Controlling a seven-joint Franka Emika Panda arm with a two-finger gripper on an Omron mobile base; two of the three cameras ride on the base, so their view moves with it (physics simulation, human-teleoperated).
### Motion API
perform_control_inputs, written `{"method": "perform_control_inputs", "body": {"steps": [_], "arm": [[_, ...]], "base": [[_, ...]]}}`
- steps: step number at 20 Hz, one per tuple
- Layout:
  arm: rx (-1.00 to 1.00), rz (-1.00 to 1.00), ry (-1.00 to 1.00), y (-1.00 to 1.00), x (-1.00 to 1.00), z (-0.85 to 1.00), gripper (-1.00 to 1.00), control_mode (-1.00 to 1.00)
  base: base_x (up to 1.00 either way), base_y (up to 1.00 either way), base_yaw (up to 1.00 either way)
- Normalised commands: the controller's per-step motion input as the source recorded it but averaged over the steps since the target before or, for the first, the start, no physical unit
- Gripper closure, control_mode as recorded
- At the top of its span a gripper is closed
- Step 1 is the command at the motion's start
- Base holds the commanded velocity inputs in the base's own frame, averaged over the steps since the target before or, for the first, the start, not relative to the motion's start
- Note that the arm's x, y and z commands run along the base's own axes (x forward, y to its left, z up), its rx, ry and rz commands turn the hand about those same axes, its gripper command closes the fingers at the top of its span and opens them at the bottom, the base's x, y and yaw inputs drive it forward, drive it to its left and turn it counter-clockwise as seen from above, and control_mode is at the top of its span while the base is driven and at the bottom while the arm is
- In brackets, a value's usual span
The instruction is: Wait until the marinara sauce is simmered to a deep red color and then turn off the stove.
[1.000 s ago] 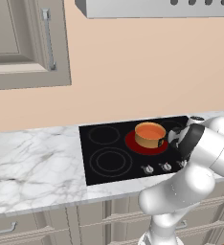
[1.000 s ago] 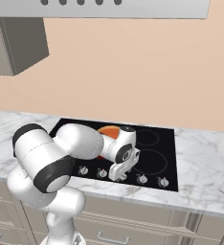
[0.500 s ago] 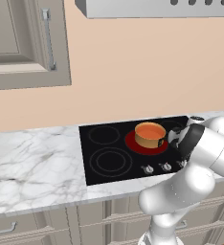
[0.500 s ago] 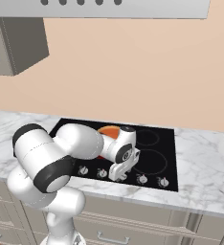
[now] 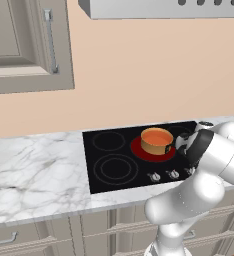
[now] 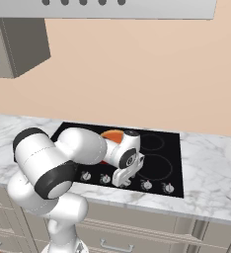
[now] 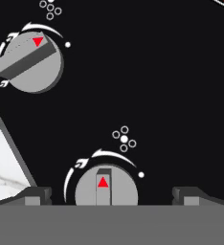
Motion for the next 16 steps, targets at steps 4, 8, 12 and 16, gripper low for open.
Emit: {"method": "perform_control_inputs", "body": {"steps": [4, 8, 12, 16], "arm": [[0.0, 0.0, 0.0, 0.0, 0.0, 0.0, -1.0, -1.0], [0.0, 0.0, 0.0, 0.0, 0.0, 0.0, -1.0, -1.0], [0.0, 0.0, 0.0, 0.0, 0.0, 0.0, -1.0, -1.0], [0.0, 0.0, 0.0, 0.0, 0.0, 0.0, -1.0, -1.0]], "base": [[0.0, 0.0, 0.0], [0.0, 0.0, 0.0], [0.0, 0.0, 0.0], [0.0, 0.0, 0.0]]}}
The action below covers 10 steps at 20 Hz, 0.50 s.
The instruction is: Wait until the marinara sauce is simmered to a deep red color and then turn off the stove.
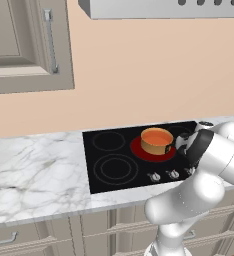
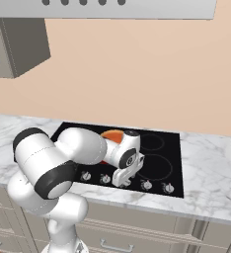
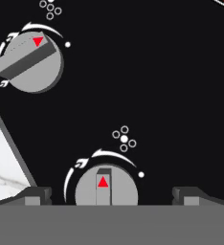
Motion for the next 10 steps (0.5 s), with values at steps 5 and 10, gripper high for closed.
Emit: {"method": "perform_control_inputs", "body": {"steps": [5, 10], "arm": [[0.0, 0.0, 0.0, 0.0, 0.0, 0.0, -1.0, -1.0], [0.0, 0.0, 0.0, 0.0, 0.0, 0.0, -1.0, -1.0]], "base": [[0.0, 0.0, 0.0], [0.0, 0.0, 0.0]]}}
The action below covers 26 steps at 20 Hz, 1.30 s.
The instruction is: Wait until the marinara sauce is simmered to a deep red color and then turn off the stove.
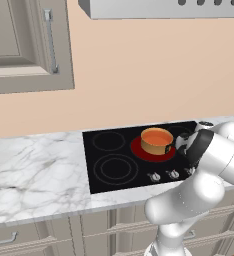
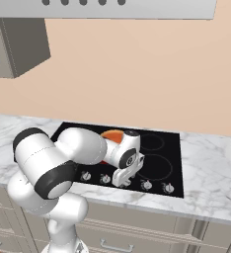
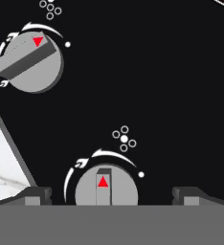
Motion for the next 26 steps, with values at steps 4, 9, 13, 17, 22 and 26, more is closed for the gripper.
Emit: {"method": "perform_control_inputs", "body": {"steps": [4, 9, 13, 17, 22, 26], "arm": [[0.0, 0.0, 0.0, 0.0, 0.0, 0.0, -1.0, -1.0], [0.0, 0.0, 0.0, 0.0, 0.0, 0.0, -1.0, -1.0], [0.0, 0.0, 0.0, 0.0, 0.0, 0.0, -1.0, -1.0], [0.0, 0.0, 0.0, 0.0, 0.0, 0.0, -1.0, -1.0], [0.0, 0.0, 0.0, 0.0, 0.0, 0.0, -1.0, -1.0], [0.0, 0.0, 0.0, 0.0, 0.0, 0.0, -1.0, -1.0]], "base": [[0.0, 0.0, 0.0], [0.0, 0.0, 0.0], [0.0, 0.0, 0.0], [0.0, 0.0, 0.0], [0.0, 0.0, 0.0], [0.0, 0.0, 0.0]]}}
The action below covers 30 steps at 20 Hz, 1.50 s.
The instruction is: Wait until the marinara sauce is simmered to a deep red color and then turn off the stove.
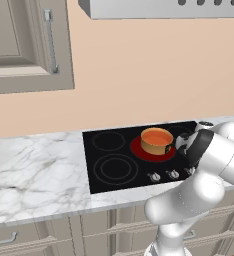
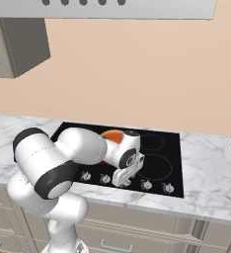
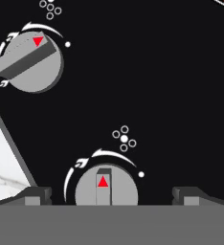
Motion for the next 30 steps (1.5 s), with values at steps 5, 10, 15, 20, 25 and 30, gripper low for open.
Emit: {"method": "perform_control_inputs", "body": {"steps": [5, 10, 15, 20, 25, 30], "arm": [[0.0, 0.0, 0.0, 0.0, 0.0, 0.0, -1.0, -1.0], [0.0, 0.0, 0.0, 0.0, 0.0, 0.0, -1.0, -1.0], [0.0, 0.0, 0.0, 0.0, 0.0, 0.0, -1.0, -1.0], [0.0, 0.0, 0.0, 0.0, 0.0, 0.0, -1.0, -1.0], [0.0, 0.0, 0.0, 0.0, 0.0, 0.0, -1.0, -1.0], [0.0, 0.0, 0.0, 0.0, 0.0, 0.0, -1.0, -1.0]], "base": [[0.0, 0.0, 0.0], [0.0, 0.0, 0.0], [0.0, 0.0, 0.0], [0.0, 0.0, 0.0], [0.0, 0.0, 0.0], [0.0, 0.0, 0.0]]}}
